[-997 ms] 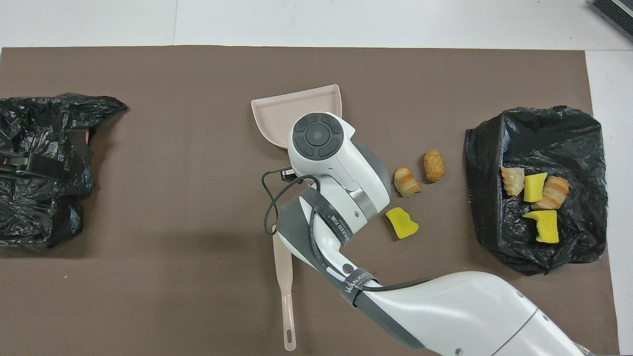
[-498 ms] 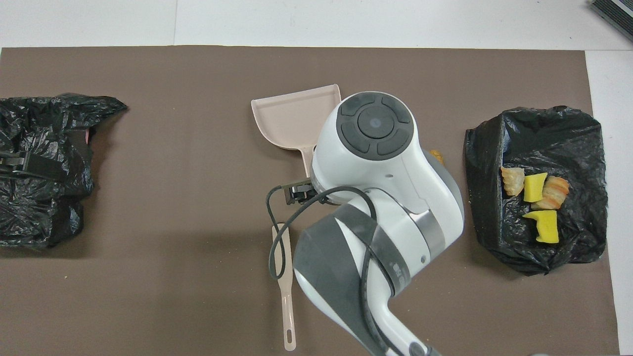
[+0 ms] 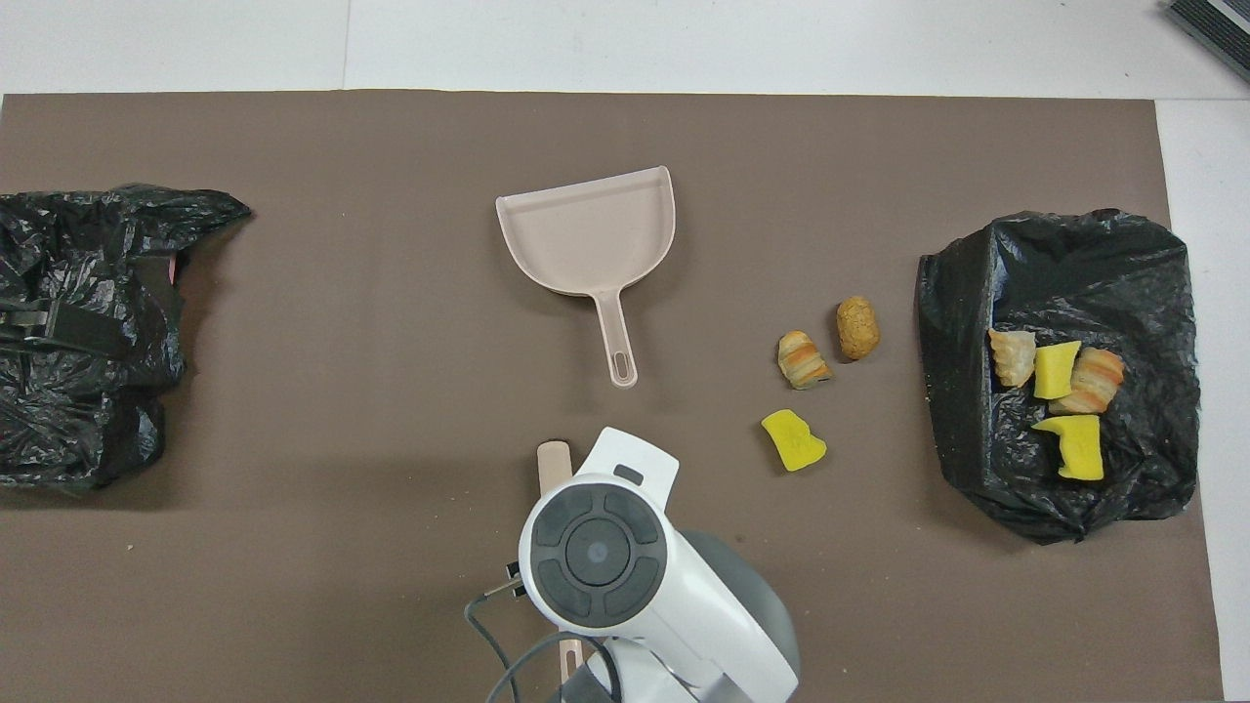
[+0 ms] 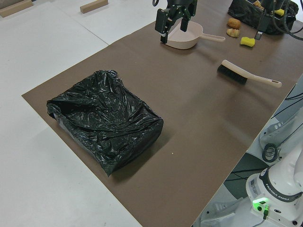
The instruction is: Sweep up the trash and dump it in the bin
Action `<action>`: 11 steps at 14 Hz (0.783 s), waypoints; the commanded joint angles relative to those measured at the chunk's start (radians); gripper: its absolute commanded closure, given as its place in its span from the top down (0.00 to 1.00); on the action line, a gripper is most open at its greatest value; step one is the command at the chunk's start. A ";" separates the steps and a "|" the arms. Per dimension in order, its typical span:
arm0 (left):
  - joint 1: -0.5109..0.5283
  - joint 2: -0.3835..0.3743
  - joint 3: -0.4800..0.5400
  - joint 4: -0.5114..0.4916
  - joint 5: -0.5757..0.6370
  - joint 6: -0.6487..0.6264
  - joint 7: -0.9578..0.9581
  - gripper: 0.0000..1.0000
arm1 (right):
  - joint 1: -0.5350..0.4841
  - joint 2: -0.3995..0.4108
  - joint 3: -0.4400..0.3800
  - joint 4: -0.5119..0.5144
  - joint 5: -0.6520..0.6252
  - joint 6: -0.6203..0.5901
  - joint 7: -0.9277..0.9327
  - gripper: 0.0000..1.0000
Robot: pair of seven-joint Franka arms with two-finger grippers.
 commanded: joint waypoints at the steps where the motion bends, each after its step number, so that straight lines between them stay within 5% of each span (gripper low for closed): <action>1: -0.002 0.003 0.001 0.013 0.022 0.004 0.004 1.00 | 0.000 -0.049 -0.006 -0.120 0.031 0.069 0.002 1.00; 6: -0.001 -0.005 0.001 0.015 0.022 -0.009 0.004 1.00 | 0.084 0.009 -0.008 -0.209 0.042 0.287 0.104 1.00; 11: -0.016 -0.008 0.001 0.016 0.020 -0.007 0.004 1.00 | 0.129 0.006 -0.008 -0.258 0.042 0.332 0.156 1.00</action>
